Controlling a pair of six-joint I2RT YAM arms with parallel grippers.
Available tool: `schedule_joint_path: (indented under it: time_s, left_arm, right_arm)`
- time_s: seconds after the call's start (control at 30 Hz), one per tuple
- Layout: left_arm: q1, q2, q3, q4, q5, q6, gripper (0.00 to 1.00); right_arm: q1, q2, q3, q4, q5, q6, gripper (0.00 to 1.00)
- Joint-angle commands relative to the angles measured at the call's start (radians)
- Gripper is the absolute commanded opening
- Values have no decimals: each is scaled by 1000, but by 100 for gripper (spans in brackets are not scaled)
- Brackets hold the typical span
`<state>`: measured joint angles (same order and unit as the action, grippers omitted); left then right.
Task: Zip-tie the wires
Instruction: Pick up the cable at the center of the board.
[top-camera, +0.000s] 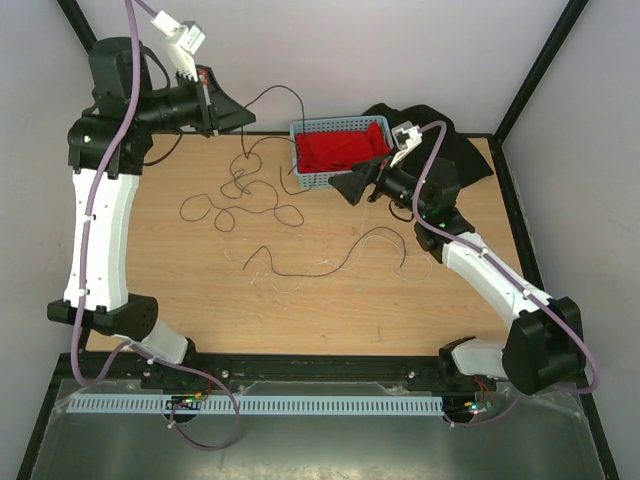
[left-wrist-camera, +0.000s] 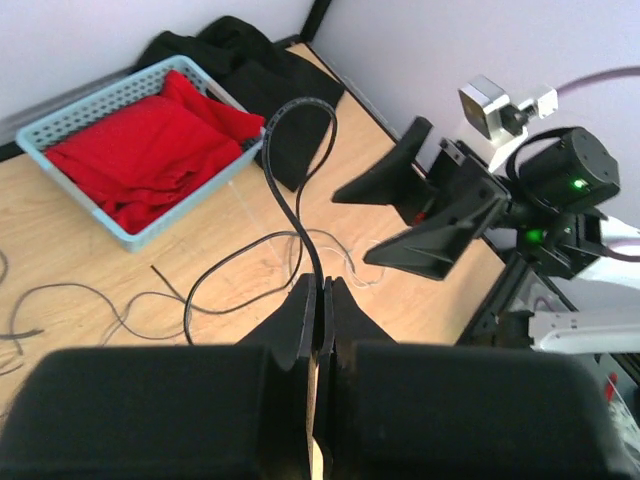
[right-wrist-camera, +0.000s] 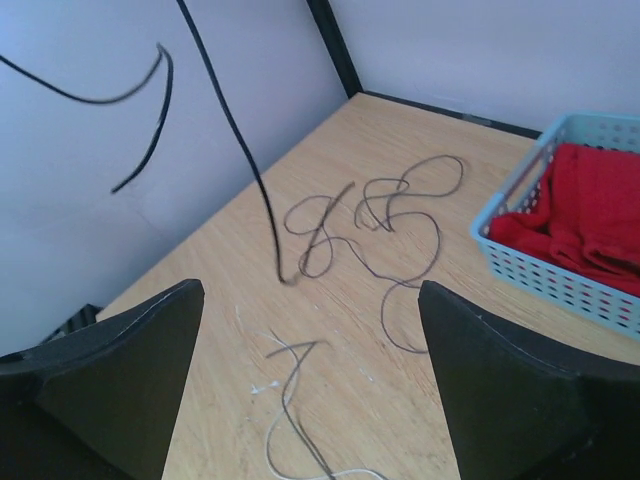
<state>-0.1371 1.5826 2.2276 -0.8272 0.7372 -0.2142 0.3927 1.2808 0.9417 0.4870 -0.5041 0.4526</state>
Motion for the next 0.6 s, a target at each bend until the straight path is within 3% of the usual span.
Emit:
schedule_joint_path:
  time_s: [0.0,0.23,0.57]
  left_arm:
    - [-44,-36,-50,36,33,-31,0]
    - [-93,-63,-79,55,27,-54,0]
    - [-132,-94,-56,104,44,-116,0]
  right_arm:
    - [26,-12,-3,155,-44,89,99]
    - [74,2,-16,174,-41,95,100]
    - [91,40,-57,201,2,93,91]
